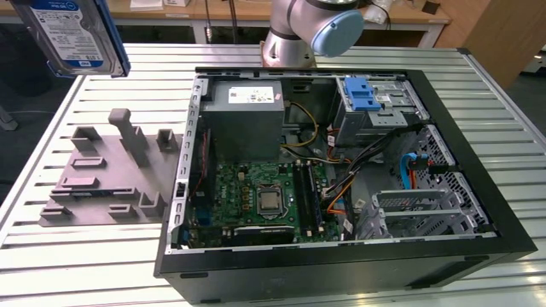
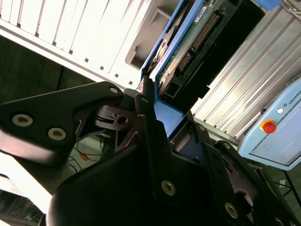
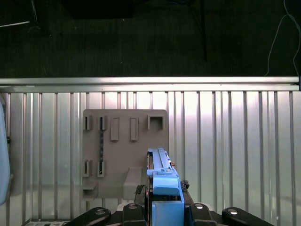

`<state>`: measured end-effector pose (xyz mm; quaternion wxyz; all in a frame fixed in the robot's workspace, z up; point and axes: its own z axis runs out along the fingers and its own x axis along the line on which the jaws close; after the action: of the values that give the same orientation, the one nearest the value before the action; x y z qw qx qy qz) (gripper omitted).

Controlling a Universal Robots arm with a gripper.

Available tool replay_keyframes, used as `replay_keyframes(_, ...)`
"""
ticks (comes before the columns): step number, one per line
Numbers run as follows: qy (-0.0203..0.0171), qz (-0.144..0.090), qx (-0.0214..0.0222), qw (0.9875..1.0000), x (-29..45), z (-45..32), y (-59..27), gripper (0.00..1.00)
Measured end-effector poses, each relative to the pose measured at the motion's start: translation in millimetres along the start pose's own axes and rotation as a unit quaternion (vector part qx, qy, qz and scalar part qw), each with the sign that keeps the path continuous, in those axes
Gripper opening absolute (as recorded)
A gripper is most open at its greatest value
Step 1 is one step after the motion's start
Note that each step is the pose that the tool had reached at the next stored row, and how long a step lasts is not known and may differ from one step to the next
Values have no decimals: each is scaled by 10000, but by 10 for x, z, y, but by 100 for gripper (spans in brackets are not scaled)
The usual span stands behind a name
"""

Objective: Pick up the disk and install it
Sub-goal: 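Pick up the disk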

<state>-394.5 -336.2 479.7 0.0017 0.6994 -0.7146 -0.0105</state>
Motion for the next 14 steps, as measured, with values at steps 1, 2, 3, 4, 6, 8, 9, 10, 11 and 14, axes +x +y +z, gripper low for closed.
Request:
replay_keyframes(1,0,0,0,10000,0,0,-3,36)
replay_keyframes(2,0,0,1,10000,0,0,-5,36)
replay_keyframes(3,0,0,0,10000,0,0,-7,36)
replay_keyframes(4,0,0,0,10000,0,0,-10,36)
replay_keyframes(6,0,0,1,10000,0,0,-14,36)
replay_keyframes(8,0,0,0,10000,0,0,-18,36)
replay_keyframes(9,0,0,0,10000,0,0,-23,36)
replay_keyframes(10,0,0,0,10000,-1,0,-30,36)
replay_keyframes(11,0,0,0,10000,-1,0,-32,36)
replay_keyframes(14,0,0,1,10000,-1,0,-38,36)
